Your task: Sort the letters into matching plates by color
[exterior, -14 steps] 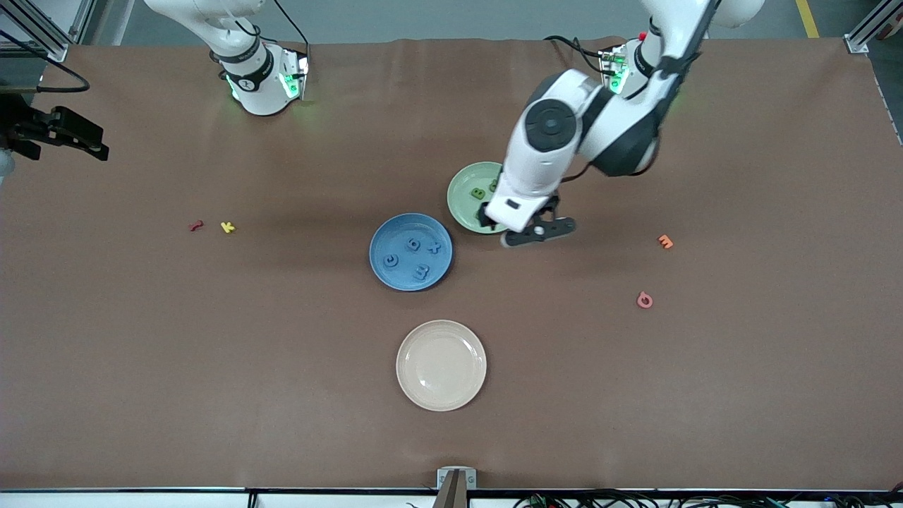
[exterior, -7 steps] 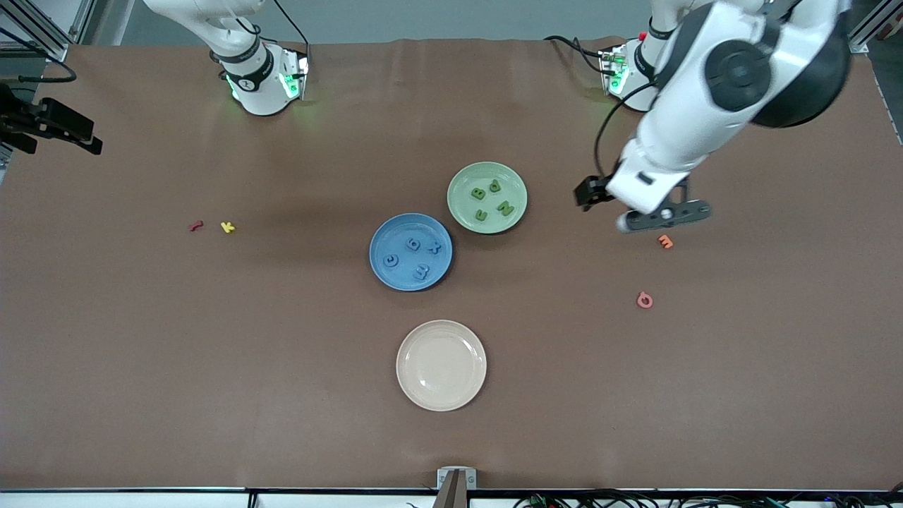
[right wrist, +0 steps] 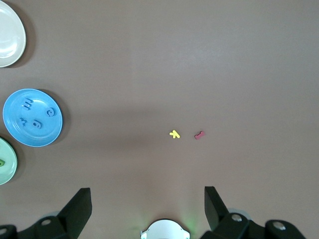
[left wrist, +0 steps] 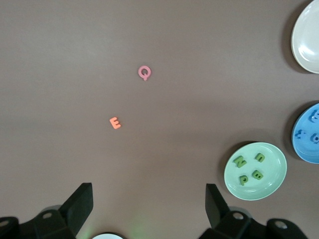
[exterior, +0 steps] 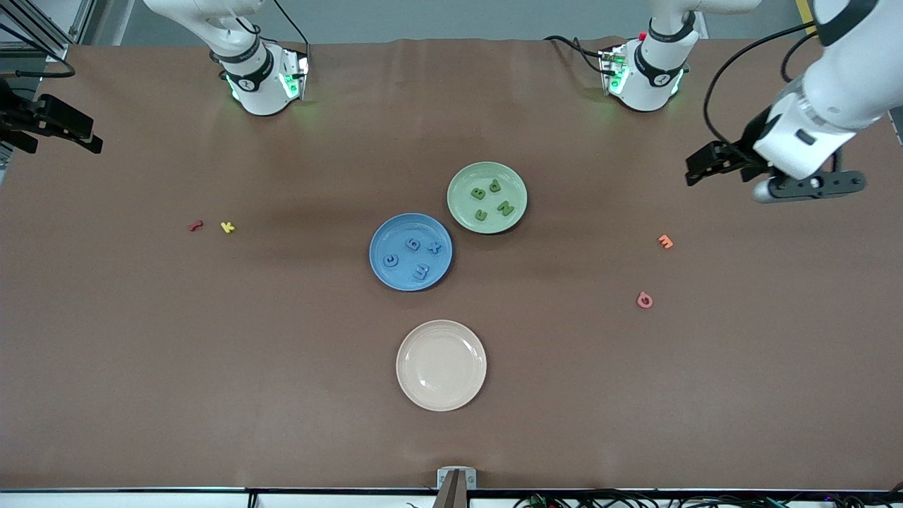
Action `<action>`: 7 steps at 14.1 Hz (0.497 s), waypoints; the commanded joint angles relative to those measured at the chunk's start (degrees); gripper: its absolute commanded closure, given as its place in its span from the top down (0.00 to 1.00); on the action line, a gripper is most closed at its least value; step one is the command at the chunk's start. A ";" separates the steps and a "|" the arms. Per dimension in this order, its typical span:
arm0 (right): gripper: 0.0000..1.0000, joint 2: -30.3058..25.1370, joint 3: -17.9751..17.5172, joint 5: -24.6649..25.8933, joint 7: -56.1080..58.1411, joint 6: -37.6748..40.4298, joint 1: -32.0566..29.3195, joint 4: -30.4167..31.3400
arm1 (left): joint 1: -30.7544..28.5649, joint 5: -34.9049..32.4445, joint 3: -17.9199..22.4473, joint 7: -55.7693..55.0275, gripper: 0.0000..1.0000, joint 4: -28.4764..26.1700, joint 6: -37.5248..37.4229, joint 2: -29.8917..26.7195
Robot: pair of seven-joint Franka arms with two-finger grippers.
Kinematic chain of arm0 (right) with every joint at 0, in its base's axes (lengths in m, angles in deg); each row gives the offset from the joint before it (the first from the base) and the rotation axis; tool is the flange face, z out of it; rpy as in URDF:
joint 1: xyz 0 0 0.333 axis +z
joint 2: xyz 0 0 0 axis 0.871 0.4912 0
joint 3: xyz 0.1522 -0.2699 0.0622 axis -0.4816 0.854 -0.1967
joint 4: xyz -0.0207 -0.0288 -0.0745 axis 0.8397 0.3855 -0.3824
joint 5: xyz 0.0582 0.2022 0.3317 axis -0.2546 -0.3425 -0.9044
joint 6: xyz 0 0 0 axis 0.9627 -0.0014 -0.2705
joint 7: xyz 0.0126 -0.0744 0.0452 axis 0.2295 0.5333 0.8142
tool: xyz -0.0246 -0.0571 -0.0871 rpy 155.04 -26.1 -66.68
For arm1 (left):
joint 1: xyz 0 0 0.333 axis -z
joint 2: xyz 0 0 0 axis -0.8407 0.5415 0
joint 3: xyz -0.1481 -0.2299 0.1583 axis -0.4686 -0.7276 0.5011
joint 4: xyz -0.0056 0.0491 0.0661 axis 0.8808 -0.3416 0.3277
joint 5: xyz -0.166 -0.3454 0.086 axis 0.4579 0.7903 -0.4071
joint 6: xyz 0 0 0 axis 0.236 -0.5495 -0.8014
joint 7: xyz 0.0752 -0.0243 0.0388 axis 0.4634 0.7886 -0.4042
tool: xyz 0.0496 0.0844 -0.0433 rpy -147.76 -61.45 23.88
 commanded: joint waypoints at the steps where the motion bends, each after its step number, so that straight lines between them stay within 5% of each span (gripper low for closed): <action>1: 1.00 -2.58 -0.51 -0.78 0.45 -0.87 -0.47 3.00 | -9.32 -0.97 -5.68 5.52 0.99 -0.97 -0.35 -2.46; 3: 1.00 -4.42 -0.60 -0.79 0.45 -2.01 -1.17 5.63 | -13.15 -0.89 -7.57 10.02 0.99 -0.53 -0.27 -2.64; 7: 1.00 -7.68 -0.60 -0.79 0.36 -4.30 -1.70 10.13 | -8.58 -1.06 -2.03 10.20 0.99 6.04 0.08 1.92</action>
